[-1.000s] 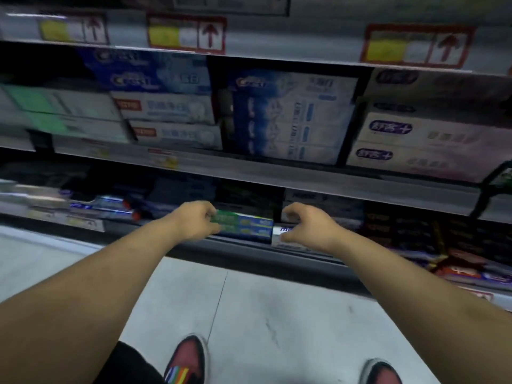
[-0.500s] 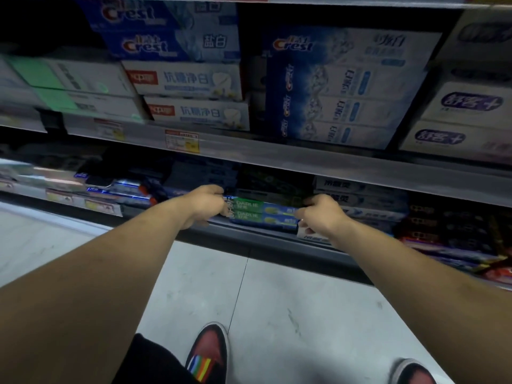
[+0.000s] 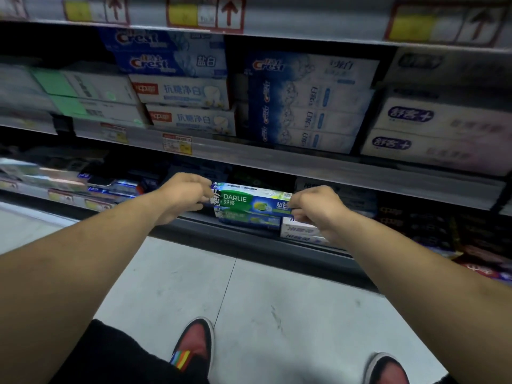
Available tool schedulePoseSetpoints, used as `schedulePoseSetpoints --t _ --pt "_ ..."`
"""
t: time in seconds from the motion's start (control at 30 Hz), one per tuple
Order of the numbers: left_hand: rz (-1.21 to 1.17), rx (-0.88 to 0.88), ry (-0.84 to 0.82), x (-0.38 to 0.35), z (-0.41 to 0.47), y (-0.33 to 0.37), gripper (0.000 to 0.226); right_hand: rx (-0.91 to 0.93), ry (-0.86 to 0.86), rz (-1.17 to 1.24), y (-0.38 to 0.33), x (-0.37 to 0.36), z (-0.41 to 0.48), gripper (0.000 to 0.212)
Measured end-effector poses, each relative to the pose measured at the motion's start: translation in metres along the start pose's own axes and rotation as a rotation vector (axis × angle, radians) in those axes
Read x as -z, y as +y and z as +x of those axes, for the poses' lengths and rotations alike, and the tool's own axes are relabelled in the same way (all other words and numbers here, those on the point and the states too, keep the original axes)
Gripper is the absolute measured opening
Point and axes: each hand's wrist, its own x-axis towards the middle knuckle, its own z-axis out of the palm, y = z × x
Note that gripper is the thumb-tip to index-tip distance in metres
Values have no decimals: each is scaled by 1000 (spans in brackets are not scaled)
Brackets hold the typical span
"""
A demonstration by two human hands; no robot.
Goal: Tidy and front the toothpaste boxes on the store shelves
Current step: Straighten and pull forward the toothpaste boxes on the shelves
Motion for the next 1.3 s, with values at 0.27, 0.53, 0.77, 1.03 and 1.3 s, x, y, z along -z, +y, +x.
schedulePoseSetpoints --t 0.27,0.53,0.77,1.03,1.3 --pt "-90 -133 -131 -22 -50 49 27 83 99 58 -17 73 -42 4" --pt "-178 -306 -269 -93 -88 114 35 128 333 189 -11 165 -83 10" --pt "-227 -472 -323 -198 -115 162 45 168 659 315 7 247 -113 10" --pt "-238 -554 -413 -293 -146 192 51 196 963 370 29 316 -130 15" --pt "-284 -594 -451 -349 -160 199 54 230 1048 398 39 360 -128 34"
